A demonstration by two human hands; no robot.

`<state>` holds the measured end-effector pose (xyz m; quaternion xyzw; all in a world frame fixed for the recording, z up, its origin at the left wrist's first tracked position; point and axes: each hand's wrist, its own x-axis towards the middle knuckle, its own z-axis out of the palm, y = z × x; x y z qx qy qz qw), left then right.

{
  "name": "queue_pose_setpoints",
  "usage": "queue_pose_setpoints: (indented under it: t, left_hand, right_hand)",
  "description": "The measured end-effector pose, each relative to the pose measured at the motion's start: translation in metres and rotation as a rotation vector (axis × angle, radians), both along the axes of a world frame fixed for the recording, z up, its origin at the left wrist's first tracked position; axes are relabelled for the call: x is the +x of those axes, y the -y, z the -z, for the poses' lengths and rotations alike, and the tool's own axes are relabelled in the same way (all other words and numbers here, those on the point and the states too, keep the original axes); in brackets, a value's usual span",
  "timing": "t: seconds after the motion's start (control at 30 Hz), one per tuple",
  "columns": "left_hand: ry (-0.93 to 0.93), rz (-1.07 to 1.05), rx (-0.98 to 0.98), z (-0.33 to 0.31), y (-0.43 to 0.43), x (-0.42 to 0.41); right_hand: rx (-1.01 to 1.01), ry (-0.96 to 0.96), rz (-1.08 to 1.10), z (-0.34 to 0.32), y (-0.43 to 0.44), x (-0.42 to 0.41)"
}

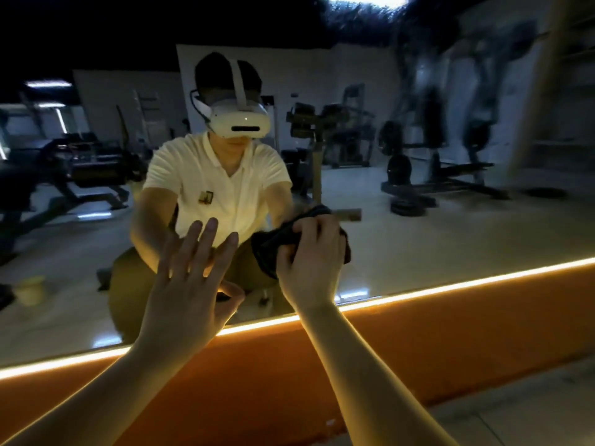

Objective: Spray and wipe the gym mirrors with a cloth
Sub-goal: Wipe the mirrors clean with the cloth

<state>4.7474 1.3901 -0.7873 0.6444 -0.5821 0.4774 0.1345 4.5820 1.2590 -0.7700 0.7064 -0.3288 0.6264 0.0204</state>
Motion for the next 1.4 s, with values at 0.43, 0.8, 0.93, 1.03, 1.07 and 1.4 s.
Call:
queue_pose_setpoints:
  t: [0.43, 0.8, 0.93, 1.03, 1.07, 1.4]
  left_hand:
    - [-0.065, 0.094, -0.051, 0.009, 0.007, 0.008]
    - [-0.201, 0.144, -0.282, -0.038, 0.038, -0.046]
    - [-0.221, 0.112, -0.315, -0.042, 0.058, -0.051]
    - [-0.241, 0.105, -0.324, -0.038, 0.065, -0.05]
    - [-0.241, 0.107, -0.323, -0.037, 0.065, -0.05]
    - [-0.18, 0.084, -0.337, -0.035, 0.068, -0.045]
  right_hand:
    - [-0.286, -0.273, -0.039, 0.006, 0.043, -0.033]
    - [-0.002, 0.073, 0.233, -0.04, 0.099, -0.111]
    - [-0.023, 0.012, 0.187, -0.039, 0.076, -0.075]
    - [-0.241, -0.223, 0.104, -0.039, 0.056, -0.047]
    - [-0.325, -0.337, 0.077, -0.039, 0.053, -0.041]
    - [-0.382, -0.354, 0.099, -0.068, 0.112, -0.09]
